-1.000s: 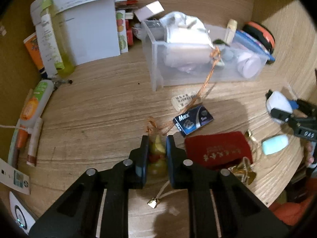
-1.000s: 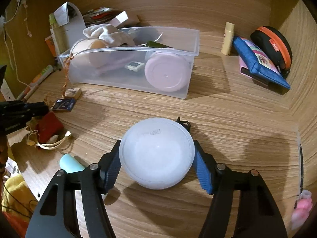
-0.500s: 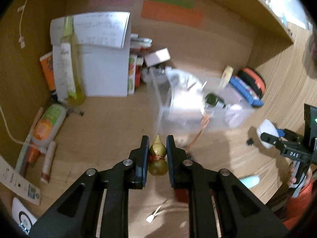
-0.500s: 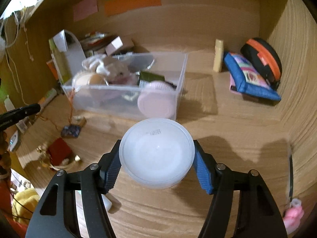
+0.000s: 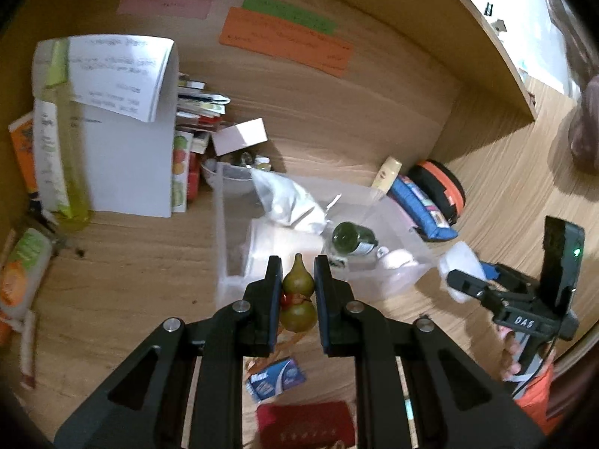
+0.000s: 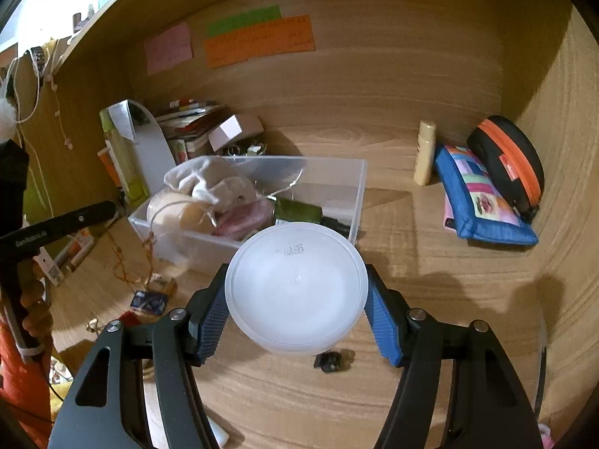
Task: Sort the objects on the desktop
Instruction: 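Carry the white container and yellow trinket into the clear box and release both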
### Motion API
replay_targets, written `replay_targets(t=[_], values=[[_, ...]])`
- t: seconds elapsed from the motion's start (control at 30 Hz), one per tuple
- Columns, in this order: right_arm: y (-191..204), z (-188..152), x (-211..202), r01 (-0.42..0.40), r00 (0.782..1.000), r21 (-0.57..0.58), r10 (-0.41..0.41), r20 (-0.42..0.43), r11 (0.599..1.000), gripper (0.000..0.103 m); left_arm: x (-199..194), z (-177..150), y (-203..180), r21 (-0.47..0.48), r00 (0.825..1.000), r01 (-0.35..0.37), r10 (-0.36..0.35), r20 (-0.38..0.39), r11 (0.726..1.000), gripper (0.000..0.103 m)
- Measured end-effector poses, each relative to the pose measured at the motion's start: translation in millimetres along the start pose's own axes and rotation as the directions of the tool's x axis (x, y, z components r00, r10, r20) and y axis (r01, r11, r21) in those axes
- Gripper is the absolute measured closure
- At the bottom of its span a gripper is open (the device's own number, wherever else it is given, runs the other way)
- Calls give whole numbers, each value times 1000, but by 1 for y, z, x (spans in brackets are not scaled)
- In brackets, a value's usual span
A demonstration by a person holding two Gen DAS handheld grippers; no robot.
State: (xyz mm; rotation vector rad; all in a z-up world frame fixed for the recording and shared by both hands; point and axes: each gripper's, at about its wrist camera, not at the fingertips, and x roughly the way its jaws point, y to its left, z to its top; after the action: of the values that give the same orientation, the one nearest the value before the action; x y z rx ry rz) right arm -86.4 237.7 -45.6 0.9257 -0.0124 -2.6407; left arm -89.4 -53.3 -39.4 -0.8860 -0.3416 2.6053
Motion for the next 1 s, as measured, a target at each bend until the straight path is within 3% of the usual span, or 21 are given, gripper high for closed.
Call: replay_targets(t=[0.43, 0.57, 0.73, 0.87, 1.0], values=[[8, 38, 36, -17, 1000, -52, 17, -3, 999, 40, 41, 49, -35, 46, 992, 123, -123, -7, 991, 87], [15, 43, 51, -32, 999, -70, 31, -21, 997, 40, 63, 49, -43, 53, 989, 142, -140, -36, 988, 87], [21, 36, 72, -39, 998, -88, 34, -62, 995, 40, 80, 40, -39, 91, 995, 76, -70, -67, 993, 87], [24, 34, 82, -51, 996, -100, 43, -82, 994, 40, 87, 40, -30, 46, 993, 79, -75, -97, 996, 87], [27, 32, 82, -52, 996, -118, 43, -83, 992, 40, 89, 38, -34, 58, 993, 67, -60, -103, 996, 87]])
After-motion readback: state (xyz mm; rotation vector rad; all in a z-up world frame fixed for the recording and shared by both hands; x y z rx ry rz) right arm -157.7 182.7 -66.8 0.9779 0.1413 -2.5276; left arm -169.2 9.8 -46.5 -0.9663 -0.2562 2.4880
